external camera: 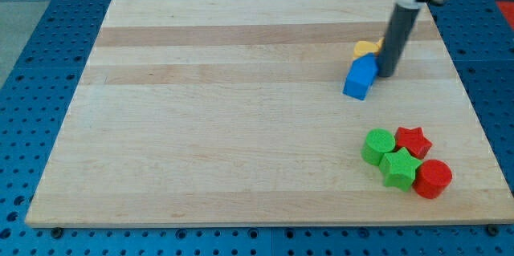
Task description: Separate the blue blocks and yellow blocks from each other
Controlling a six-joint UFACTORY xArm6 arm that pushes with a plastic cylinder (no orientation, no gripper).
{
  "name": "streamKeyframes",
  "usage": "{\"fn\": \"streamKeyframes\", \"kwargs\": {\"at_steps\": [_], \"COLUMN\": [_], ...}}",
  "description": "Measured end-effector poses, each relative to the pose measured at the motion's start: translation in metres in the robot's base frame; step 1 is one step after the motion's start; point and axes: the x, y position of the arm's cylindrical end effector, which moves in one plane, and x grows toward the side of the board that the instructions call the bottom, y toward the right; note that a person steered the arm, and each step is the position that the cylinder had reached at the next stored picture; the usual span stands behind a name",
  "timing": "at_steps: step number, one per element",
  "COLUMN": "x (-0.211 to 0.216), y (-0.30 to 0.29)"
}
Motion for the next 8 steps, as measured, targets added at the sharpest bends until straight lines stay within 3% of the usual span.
{"fn": "streamKeyframes", "kwargs": {"at_steps": [1,3,5,8], "x": [0.018,-0.004,0.066,0.074], "y": [-0.049,-0.058,-0.074,-0.084]}}
